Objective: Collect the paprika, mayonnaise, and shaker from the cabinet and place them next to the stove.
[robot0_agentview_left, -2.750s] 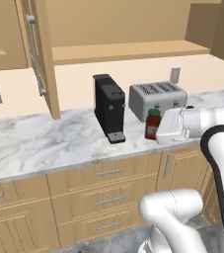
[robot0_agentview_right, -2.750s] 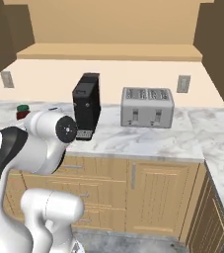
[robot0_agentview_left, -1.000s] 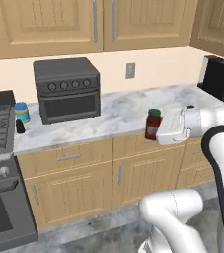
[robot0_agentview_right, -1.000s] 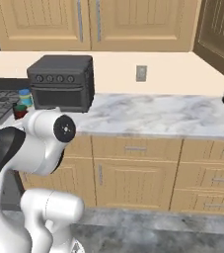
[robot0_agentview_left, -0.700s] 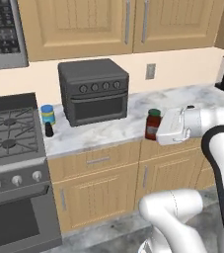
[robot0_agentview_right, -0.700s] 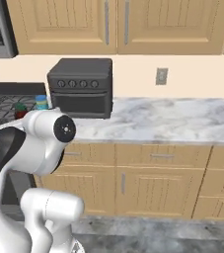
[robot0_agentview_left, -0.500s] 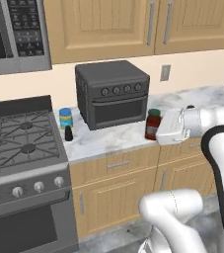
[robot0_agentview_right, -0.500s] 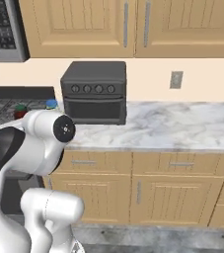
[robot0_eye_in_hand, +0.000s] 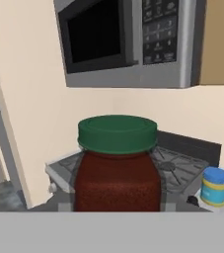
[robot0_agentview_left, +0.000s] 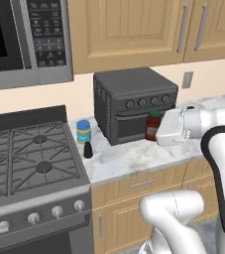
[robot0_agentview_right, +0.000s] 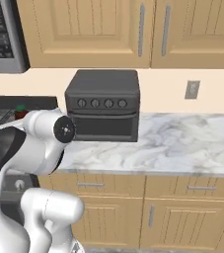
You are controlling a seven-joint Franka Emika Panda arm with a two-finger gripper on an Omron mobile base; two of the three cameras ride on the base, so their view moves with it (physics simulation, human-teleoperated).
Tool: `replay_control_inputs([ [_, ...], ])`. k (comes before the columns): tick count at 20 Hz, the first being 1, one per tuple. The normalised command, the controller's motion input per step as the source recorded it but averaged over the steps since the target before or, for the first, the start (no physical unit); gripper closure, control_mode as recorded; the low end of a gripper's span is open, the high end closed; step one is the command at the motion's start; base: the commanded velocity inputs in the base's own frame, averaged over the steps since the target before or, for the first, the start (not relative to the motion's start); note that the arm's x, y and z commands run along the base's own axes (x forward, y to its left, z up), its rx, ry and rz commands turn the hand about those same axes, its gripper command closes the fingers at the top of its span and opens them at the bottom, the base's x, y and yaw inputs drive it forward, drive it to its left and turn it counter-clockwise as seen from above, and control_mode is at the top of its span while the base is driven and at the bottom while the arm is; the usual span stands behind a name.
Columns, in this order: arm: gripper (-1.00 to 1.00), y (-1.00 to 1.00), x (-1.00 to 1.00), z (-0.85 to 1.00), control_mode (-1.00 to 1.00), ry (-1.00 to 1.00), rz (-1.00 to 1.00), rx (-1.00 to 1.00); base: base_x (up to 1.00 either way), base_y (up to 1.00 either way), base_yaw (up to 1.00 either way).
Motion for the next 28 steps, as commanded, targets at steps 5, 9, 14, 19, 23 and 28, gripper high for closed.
replay_control_inputs([
  [5,1.00,0.00,0.00,0.00,1.00,0.00,0.00,0.00,0.31,0.12,0.17],
  [9,1.00,0.00,0.00,0.00,1.00,0.00,0.00,0.00,0.00,0.34,0.23],
  [14,1.00,0.00,0.00,0.00,1.00,0.00,0.00,0.00,0.00,0.44,0.24],
  [19,1.00,0.00,0.00,0.00,1.00,0.00,0.00,0.00,0.30,0.18,0.19],
  [23,1.00,0.00,0.00,0.00,1.00,0.00,0.00,0.00,0.44,0.00,0.12],
  [28,1.00,-0.04,0.00,-0.07,-1.00,0.00,0.02,0.00,0.22,-0.01,0.08],
])
